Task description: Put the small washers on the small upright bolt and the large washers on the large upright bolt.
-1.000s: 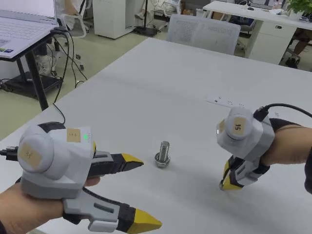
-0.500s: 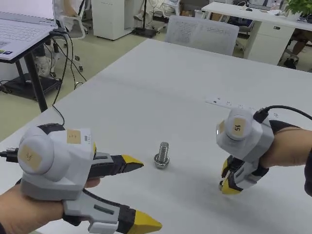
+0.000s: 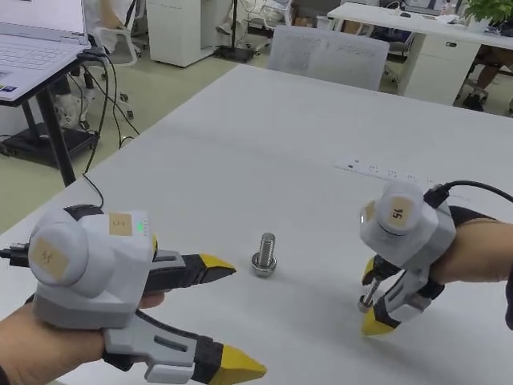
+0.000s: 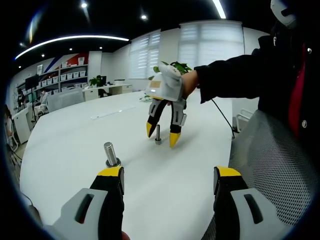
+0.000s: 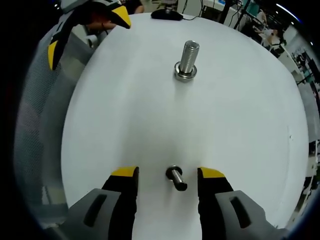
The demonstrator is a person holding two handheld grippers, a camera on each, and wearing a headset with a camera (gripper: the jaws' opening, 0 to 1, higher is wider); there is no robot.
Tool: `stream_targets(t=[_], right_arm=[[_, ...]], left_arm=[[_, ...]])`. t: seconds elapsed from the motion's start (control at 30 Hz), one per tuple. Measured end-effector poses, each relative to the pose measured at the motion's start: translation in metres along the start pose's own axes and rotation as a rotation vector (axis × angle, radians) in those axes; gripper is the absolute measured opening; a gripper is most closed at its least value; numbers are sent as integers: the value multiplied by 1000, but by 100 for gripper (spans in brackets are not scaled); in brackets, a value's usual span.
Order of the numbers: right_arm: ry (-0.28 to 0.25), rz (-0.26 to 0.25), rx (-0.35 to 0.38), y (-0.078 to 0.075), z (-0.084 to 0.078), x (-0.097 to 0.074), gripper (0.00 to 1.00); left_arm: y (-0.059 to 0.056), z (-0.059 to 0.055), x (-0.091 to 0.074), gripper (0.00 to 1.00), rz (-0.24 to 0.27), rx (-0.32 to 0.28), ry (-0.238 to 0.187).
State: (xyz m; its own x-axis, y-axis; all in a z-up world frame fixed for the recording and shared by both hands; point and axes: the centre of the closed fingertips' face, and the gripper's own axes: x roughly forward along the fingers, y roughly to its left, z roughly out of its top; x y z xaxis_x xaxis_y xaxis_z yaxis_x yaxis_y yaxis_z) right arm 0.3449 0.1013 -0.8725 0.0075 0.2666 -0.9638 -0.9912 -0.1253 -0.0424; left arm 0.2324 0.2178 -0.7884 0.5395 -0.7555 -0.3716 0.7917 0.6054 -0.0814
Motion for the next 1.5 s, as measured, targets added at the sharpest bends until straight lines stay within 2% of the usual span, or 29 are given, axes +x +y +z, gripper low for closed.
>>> stream_targets(t=[0.17, 0.37, 0.53, 0.63, 0.73, 0.9, 1.03, 1.23, 1.33, 1.5], right_arm=[[-59, -7, 29, 2, 1, 1, 57], [-87, -4, 60, 7, -4, 4, 64], [-147, -9, 82, 9, 0, 2, 70], [-167, -11, 90, 11, 1, 2, 71], [-200, -11, 115, 13, 4, 2, 77], [-218, -16, 127, 15, 0, 2, 78], [-254, -29, 150, 15, 1, 1, 82], [-272, -46, 172, 16, -1, 1, 86], [-302, -63, 183, 16, 1, -3, 89], [-320, -80, 183, 19, 4, -7, 92]], left_arm=[[0, 0, 1, 72, -2, 0, 3], [0, -1, 2, 72, -6, 0, 7], [-1, 0, 4, 72, -9, 3, 7], [-1, 0, 4, 72, -11, 3, 7], [0, 1, 4, 72, -12, 3, 5], [1, 1, 4, 72, -13, 2, 5], [1, 0, 6, 72, -16, -1, 3], [2, 0, 7, 72, -21, 0, 4], [2, 0, 7, 72, -21, 0, 3], [3, 0, 8, 72, -26, 3, 6]])
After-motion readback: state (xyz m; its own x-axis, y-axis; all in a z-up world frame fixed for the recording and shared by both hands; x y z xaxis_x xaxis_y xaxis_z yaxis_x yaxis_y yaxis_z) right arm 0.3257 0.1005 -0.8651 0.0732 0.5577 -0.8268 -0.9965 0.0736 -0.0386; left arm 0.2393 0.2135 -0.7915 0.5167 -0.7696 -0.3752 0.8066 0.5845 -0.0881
